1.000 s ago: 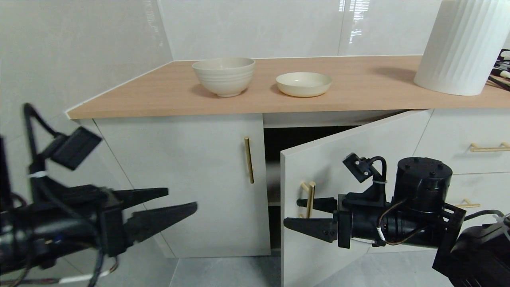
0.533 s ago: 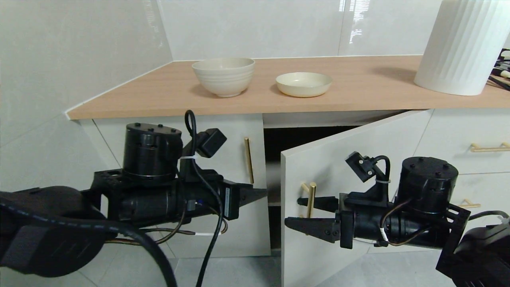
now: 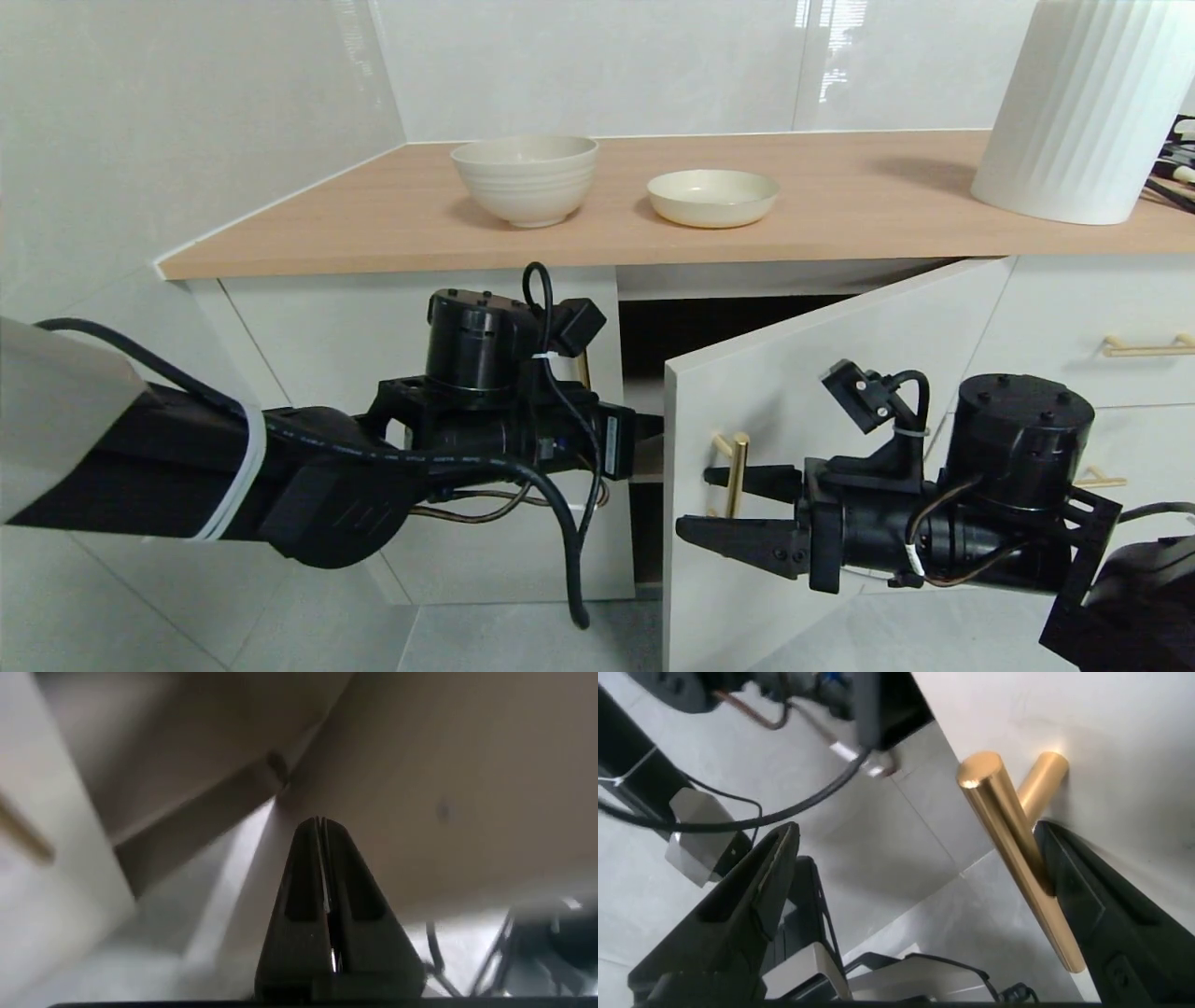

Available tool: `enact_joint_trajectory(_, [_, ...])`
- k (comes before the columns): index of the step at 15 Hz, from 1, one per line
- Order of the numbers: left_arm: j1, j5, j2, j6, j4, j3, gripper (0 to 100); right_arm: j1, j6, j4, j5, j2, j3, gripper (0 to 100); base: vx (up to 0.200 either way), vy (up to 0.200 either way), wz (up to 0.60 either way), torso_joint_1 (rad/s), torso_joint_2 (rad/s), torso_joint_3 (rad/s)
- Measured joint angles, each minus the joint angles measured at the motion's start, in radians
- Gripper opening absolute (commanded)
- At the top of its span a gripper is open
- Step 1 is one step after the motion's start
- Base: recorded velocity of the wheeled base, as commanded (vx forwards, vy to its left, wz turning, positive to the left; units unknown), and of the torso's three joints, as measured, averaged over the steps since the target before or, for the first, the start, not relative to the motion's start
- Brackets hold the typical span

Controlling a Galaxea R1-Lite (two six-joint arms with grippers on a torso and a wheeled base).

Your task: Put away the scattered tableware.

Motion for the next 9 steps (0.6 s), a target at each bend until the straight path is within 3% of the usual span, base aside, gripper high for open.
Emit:
enact_joint_trajectory(4, [-0.04, 0.003, 0.036, -0.003, -0.111, 0.008, 0, -0.037, 0.001, -0.04, -0.074, -0.029, 0.117, 100, 0.0, 0.0, 0.0, 0.0, 0.0, 0.0])
enact_joint_trajectory(7, [-0.071, 0.001, 0.039, -0.005, -0.249, 0.066, 0, -0.082, -0.003, -0.062, -0.098, -0.083, 0.211, 100, 0.0, 0.0, 0.0, 0.0, 0.0, 0.0])
enact_joint_trajectory(9, [-0.083, 0.001, 0.04, -0.02, -0.362, 0.126, 0, -0.097, -0.077, -0.05, -0.109, -0.137, 0.268, 100, 0.0, 0.0, 0.0, 0.0, 0.0, 0.0])
